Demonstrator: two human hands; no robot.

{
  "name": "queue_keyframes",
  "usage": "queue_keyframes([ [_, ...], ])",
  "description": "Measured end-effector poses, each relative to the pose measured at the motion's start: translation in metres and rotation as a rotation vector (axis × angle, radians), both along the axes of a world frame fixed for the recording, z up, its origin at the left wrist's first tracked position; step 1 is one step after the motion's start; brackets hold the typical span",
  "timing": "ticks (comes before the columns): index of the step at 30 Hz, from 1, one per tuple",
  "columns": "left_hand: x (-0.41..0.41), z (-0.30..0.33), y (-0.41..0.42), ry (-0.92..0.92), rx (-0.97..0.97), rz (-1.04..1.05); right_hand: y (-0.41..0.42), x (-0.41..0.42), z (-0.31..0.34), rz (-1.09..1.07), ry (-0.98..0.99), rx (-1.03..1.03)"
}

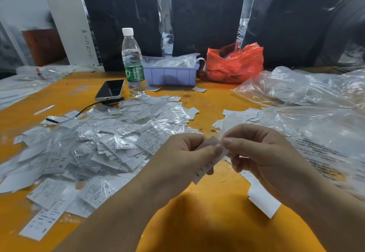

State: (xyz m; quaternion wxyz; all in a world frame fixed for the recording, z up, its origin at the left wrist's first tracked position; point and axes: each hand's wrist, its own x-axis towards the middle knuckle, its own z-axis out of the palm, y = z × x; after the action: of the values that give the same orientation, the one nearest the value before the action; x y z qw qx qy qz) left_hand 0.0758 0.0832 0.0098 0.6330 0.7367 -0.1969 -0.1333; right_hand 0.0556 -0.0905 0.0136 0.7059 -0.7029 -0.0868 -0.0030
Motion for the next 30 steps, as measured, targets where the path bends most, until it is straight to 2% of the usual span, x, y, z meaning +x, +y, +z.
queue_keyframes([
  [7,0.0014,-0.0009,0.0029,-0.022,-0.006,0.016,0.0009,0.0001,-0.0028,-0.127,-0.036,-0.099],
  [11,0.0024,-0.0026,0.0029,-0.029,0.017,0.043,0.004,-0.0024,-0.0006,-0.036,-0.026,-0.035],
  [19,0.0029,0.0003,0.0039,0.016,-0.1,0.086,0.0045,0.0003,-0.001,-0.013,0.037,0.019],
  [27,-0.0005,-0.0024,0.0003,-0.075,-0.109,0.05,0.0055,-0.0026,-0.004,-0.093,-0.002,0.067],
  [30,-0.001,-0.0029,0.0002,-0.132,-0.088,0.037,0.0069,-0.0039,-0.0016,-0.062,-0.004,0.098],
])
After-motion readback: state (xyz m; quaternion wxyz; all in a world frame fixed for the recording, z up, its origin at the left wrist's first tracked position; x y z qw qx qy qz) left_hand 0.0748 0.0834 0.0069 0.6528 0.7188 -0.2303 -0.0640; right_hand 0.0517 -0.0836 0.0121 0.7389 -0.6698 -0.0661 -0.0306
